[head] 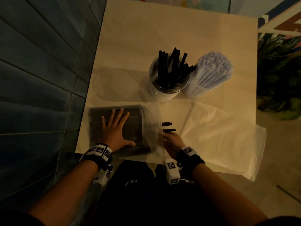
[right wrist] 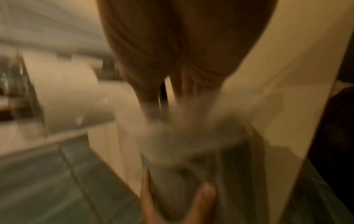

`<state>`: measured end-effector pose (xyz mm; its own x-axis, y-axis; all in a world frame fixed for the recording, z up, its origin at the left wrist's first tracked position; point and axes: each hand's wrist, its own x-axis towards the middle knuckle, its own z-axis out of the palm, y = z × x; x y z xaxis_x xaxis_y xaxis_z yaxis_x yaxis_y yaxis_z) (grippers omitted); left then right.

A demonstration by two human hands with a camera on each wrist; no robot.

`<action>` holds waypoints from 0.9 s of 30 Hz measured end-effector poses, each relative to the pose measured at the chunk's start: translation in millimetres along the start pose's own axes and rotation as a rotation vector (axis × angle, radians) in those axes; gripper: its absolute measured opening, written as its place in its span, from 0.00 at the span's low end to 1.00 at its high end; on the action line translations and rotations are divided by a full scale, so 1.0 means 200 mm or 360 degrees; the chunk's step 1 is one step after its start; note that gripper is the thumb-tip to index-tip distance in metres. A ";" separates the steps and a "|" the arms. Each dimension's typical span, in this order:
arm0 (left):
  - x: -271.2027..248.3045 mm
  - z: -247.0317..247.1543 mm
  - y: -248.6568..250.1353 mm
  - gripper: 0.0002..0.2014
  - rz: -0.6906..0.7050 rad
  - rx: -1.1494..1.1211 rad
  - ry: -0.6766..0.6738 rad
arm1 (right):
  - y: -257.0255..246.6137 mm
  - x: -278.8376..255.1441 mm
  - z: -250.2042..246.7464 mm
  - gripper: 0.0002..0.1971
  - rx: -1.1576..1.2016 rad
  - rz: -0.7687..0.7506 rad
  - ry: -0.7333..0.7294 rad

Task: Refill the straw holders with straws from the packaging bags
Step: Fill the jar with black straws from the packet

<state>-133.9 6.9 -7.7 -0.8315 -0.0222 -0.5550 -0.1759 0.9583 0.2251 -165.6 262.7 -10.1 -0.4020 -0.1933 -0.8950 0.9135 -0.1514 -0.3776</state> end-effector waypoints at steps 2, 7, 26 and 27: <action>0.00 0.00 0.00 0.67 -0.0007 0.0007 0.0006 | 0.01 0.02 0.10 0.14 -0.0101 -0.0115 0.0118; -0.01 -0.01 0.02 0.66 -0.0014 0.0019 0.0000 | -0.02 0.10 0.29 0.11 -0.0216 -0.0322 0.0289; -0.01 -0.01 0.03 0.67 -0.0017 0.0009 0.0030 | -0.02 0.05 0.19 0.05 -0.0321 -0.0508 0.0230; -0.01 -0.01 0.03 0.67 -0.0017 0.0005 0.0029 | -0.01 0.06 0.23 0.02 -0.0470 -0.0538 0.0201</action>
<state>-133.9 11.8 -4.3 -0.8390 -0.0373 -0.5429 -0.1828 0.9590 0.2166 -174.7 216.0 -9.6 -0.6864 -0.0581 -0.7249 0.7185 0.1004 -0.6883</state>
